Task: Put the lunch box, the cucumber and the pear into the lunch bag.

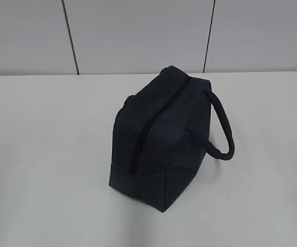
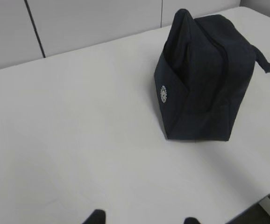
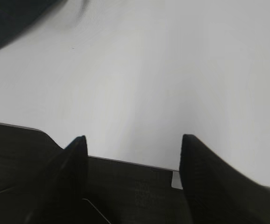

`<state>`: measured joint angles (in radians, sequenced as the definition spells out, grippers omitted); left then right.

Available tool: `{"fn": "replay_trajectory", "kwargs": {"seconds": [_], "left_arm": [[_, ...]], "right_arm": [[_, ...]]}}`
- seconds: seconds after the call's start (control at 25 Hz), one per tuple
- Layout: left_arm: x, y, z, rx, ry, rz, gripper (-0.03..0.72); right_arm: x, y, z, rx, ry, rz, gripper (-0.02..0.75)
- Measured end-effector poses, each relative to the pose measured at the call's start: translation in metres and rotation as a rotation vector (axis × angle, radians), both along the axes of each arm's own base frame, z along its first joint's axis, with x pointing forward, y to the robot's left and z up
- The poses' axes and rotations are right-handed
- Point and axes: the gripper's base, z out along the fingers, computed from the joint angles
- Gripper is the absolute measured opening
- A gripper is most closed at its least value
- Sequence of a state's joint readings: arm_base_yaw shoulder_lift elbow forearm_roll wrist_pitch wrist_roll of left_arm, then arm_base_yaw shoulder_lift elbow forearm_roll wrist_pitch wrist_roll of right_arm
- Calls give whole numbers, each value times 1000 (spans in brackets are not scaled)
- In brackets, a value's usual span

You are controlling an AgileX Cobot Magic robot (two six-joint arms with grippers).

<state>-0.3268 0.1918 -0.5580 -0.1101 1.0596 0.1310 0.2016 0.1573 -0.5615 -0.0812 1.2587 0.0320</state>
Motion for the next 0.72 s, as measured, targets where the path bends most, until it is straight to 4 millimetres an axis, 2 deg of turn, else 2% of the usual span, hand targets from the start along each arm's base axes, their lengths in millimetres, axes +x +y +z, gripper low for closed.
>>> {"fn": "replay_trajectory", "kwargs": {"seconds": [0.24,0.52,0.72], "left_arm": [[-11,6,-11,-20,7,49,279],[-29,14,-12,-65,-94,71,276],[-30,15,-12,-68,-99,74,276]], "right_arm": [[-24,-5,-8,3,-136,20,479],[-15,-3,-12,7,-201,29,477],[-15,-3,-12,8,-207,30,468]]}}
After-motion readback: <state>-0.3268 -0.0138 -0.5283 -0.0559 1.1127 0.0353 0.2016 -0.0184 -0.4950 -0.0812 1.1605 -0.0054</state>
